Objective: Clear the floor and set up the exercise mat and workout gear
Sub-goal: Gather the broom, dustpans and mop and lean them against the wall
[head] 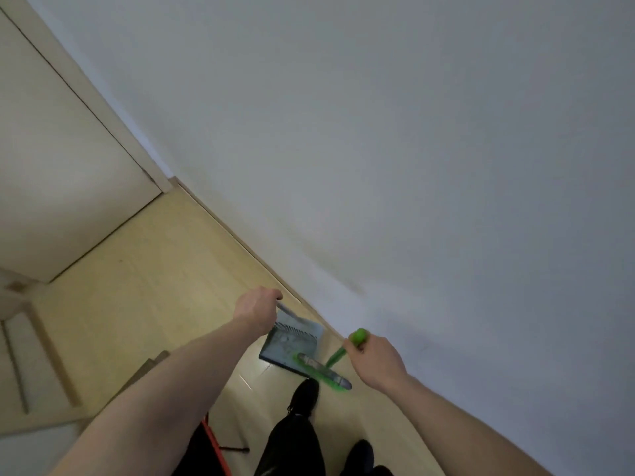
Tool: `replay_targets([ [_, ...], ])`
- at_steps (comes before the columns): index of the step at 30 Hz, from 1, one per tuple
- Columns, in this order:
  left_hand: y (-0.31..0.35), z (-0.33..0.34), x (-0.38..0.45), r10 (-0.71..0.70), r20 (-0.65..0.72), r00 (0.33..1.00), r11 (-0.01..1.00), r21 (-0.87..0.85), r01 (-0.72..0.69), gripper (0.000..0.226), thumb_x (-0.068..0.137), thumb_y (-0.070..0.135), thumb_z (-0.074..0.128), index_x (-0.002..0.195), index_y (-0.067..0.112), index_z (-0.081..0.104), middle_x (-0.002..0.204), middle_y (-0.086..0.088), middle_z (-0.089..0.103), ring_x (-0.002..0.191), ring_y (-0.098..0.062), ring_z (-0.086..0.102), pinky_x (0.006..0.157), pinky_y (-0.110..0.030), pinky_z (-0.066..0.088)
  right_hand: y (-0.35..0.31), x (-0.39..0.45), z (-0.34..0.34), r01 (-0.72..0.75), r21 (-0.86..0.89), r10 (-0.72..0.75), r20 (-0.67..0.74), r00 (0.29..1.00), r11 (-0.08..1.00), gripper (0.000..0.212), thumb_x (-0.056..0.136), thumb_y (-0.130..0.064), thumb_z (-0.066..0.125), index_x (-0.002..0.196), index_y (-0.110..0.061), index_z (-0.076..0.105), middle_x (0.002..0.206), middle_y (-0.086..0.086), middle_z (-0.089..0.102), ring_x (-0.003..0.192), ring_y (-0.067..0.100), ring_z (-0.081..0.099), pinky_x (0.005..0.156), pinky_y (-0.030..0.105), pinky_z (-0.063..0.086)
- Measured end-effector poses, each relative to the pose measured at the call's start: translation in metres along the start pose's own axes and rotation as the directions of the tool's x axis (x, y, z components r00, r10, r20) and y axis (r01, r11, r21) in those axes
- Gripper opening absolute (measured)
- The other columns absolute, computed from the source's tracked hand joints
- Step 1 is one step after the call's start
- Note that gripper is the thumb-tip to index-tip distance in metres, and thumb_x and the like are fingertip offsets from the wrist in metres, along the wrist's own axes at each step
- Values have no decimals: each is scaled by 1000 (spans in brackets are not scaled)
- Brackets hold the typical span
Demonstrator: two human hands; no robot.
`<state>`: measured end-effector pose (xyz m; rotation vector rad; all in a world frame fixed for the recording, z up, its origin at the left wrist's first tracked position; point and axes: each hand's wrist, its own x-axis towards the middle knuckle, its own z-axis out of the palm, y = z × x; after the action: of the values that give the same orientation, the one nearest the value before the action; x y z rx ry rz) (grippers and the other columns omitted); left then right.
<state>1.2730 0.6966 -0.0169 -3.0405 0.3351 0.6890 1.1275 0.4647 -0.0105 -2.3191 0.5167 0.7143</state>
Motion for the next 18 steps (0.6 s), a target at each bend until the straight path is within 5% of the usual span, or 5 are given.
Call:
replay_targets([
  [5,-21,3,47,31,67,997,999,25,-33,40,100,11,51,133,30,62,119,-4,69,106,-26,67,82,-35,53,-26,42,14,-23,-21,24,80,996,1000,38,93,-55,39,98,-29,66,92,-1,71,83,20,67,70,33,54],
  [10,-43,5,89,80,117,990,995,56,-87,42,97,11,55,135,29,60,124,-5,67,110,-27,66,88,-37,53,-61,86,30,-73,68,62,153,986,995,38,94,-53,44,88,-24,67,87,-1,69,75,15,64,61,28,48],
  [14,-55,8,110,117,183,976,988,80,-133,34,93,14,61,123,30,66,117,-3,70,106,-26,67,82,-36,53,-90,107,38,-132,225,102,141,985,966,35,96,-38,57,67,-19,56,60,-6,53,48,5,47,46,23,35],
  [18,-69,13,127,155,201,967,980,96,-177,43,90,8,60,127,30,63,120,-3,68,109,-26,66,84,-37,52,-113,127,49,-131,200,105,138,985,971,30,99,-43,54,82,-19,62,76,-2,62,67,13,58,53,26,40],
])
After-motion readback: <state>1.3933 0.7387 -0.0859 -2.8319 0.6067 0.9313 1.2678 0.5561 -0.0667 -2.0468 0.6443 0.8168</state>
